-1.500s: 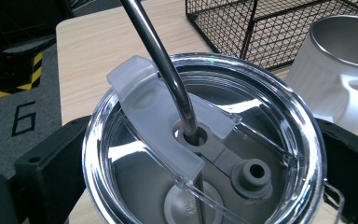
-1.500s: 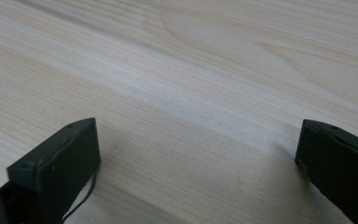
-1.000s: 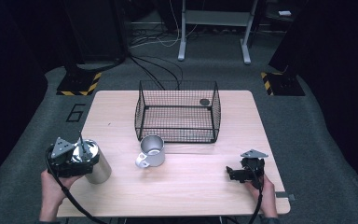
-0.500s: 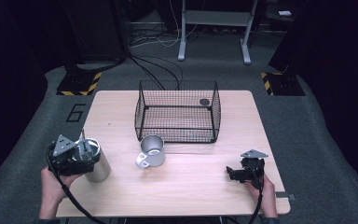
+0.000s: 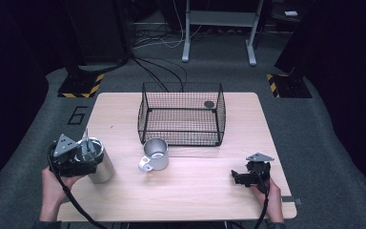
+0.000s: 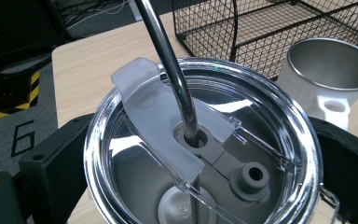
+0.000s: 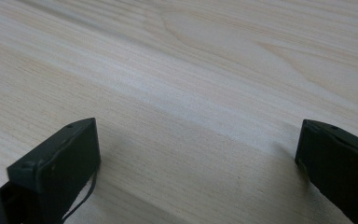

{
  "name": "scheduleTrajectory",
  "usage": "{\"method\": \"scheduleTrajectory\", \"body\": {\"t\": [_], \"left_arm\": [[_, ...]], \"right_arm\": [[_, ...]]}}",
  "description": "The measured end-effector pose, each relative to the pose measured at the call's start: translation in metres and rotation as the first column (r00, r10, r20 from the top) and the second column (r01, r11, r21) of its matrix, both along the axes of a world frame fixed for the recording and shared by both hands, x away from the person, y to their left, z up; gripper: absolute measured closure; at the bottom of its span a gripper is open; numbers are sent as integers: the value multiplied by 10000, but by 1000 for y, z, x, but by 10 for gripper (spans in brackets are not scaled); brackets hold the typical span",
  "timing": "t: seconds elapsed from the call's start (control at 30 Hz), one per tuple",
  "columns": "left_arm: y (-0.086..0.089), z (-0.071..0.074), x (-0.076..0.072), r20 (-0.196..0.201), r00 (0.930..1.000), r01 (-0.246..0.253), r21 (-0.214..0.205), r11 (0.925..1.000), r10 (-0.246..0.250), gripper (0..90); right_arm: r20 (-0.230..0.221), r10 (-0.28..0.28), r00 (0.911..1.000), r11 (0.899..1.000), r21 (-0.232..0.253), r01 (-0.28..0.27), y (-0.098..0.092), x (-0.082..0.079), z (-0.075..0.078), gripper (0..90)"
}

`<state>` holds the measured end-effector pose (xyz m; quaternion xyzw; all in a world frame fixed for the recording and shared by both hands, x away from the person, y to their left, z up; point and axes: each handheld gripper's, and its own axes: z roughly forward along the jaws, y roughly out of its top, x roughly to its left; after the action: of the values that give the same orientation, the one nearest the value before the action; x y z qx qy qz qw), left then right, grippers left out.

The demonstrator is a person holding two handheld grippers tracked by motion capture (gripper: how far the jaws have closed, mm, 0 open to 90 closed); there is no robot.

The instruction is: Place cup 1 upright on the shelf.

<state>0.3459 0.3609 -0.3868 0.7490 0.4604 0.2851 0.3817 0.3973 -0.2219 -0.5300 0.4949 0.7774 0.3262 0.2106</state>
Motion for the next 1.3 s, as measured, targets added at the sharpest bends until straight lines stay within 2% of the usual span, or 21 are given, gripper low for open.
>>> {"method": "scheduleTrajectory", "body": {"t": [0.43,0.97,1.27,1.3], "left_arm": [[-5,15,4,127,9995,281,24,9996,-281,41],[-13,35,9,239,9976,648,253,9976,-654,41],[-21,47,14,356,9949,939,271,9952,-948,41],[-23,48,15,468,9948,900,209,9957,-909,41]], "right_arm": [[-3,1,10000,10000,-1,-1,0,0,0,0],[2,-3,10000,10000,1,3,0,0,0,0],[5,-1,10000,10000,0,1,0,0,0,0],[-3,1,10000,10000,0,-1,0,0,0,0]]}}
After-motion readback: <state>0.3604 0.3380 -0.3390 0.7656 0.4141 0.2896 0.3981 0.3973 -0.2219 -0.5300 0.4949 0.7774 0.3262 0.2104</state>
